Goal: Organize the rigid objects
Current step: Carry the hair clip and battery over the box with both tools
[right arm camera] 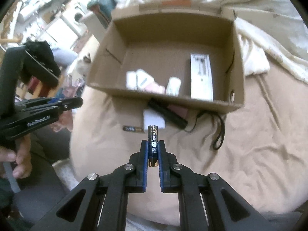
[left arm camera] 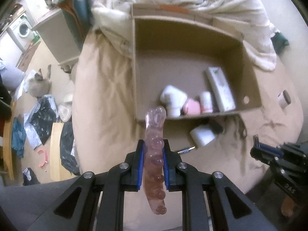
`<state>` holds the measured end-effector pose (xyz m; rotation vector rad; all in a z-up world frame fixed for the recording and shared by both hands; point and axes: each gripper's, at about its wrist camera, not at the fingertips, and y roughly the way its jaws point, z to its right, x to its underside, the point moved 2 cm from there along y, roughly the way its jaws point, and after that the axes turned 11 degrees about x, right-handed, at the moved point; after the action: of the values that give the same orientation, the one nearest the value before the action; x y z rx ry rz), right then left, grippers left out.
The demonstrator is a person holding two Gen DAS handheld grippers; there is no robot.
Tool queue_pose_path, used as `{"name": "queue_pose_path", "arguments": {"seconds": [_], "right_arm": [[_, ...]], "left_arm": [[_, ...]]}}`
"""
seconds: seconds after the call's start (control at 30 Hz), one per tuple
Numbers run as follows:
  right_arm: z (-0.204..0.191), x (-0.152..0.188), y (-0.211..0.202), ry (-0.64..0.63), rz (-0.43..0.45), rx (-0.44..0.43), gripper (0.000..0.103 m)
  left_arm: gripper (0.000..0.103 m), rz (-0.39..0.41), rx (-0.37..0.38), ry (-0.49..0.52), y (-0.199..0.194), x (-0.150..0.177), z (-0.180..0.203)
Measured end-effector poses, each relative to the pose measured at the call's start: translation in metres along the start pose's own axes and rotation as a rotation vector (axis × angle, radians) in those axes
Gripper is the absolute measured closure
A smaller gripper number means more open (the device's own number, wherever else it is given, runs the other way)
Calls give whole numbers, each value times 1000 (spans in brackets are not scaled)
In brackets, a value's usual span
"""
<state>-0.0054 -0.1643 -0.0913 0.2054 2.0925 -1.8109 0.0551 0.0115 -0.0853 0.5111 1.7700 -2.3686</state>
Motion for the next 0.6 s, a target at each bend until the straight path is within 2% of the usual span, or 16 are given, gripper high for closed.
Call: {"name": "queue_pose_path", "arguments": {"seconds": [0.33, 0.47, 0.6], "right_arm": [[21, -55, -15, 64, 108, -34, 92], [36, -83, -12, 102, 145, -55, 92], [56, -108, 7, 154, 154, -51, 92]], "left_arm": [[87, 95, -4, 63, -25, -65, 20], [87, 117, -5, 75, -19, -97, 27], [87, 141, -37, 103, 1, -119, 31]]}}
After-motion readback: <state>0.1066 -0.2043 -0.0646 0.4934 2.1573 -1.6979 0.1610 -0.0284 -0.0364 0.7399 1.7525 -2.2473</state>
